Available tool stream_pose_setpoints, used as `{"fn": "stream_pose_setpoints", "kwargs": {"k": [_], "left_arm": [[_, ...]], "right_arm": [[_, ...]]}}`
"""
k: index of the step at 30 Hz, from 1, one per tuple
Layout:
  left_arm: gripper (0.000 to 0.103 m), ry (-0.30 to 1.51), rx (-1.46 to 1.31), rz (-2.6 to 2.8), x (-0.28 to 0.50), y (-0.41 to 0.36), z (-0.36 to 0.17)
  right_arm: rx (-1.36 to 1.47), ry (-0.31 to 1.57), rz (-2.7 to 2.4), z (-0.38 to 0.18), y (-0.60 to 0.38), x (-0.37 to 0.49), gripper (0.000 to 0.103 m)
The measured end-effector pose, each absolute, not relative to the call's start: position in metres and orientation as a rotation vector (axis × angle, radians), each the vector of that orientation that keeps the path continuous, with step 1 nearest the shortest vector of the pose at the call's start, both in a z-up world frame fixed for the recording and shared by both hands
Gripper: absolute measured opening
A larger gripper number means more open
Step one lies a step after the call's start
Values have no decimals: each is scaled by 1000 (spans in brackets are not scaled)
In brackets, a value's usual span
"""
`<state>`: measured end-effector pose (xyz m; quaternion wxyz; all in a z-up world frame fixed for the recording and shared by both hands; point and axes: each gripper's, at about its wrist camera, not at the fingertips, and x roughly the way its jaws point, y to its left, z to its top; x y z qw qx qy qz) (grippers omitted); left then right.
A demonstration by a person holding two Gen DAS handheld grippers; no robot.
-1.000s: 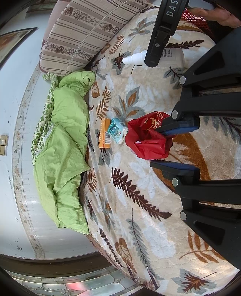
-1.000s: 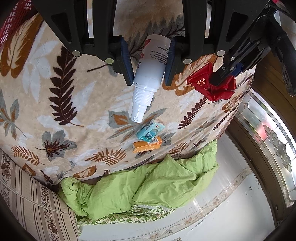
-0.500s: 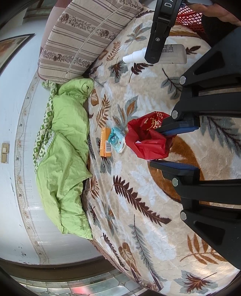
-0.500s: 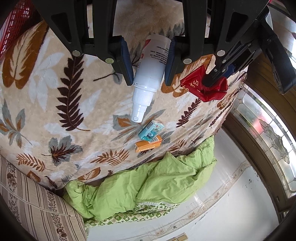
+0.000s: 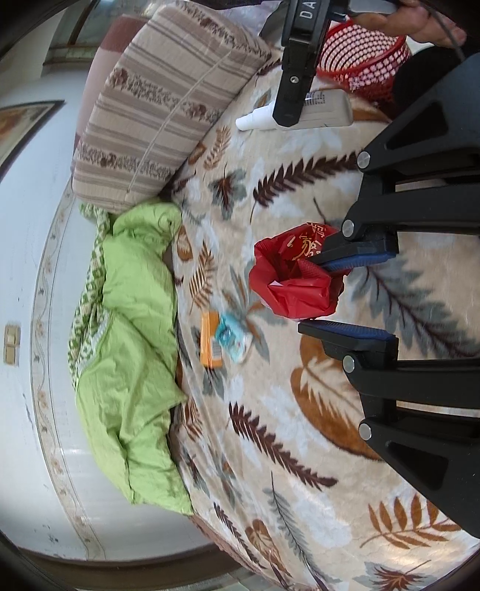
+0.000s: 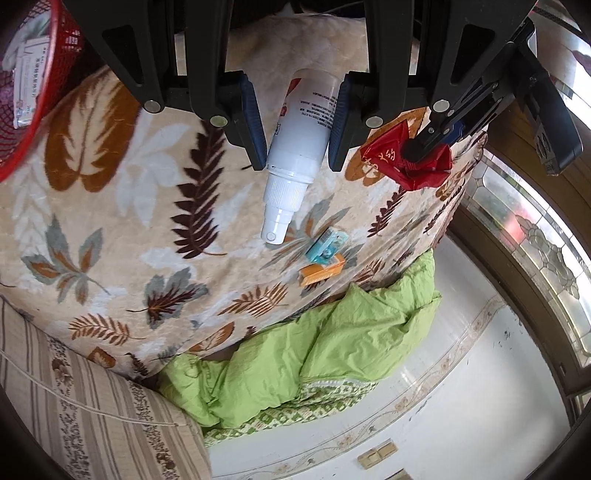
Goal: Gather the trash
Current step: 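Carry the red packet and spray bottle toward the red wastebasket, then open both grippers over the wastebasket to drop packet and spray bottle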
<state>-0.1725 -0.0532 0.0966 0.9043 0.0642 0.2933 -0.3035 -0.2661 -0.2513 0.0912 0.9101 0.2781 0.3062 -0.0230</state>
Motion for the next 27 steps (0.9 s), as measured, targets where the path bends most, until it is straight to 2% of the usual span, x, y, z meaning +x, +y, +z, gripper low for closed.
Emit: {"fn": "stream_pose_setpoints", "kwargs": {"k": [10,20,27], "left_arm": [[26,594,187,-727,-181,-91,111],[26,556,258,-878,-226,-170,129],[26,591,271,-1026,-251,-221,140]], "right_arm": [[641,593,-142,89,-303,-322,36],[702,547,-277,91,-353,-389,36],[724,524,-380,95,-380,-443,36]]}}
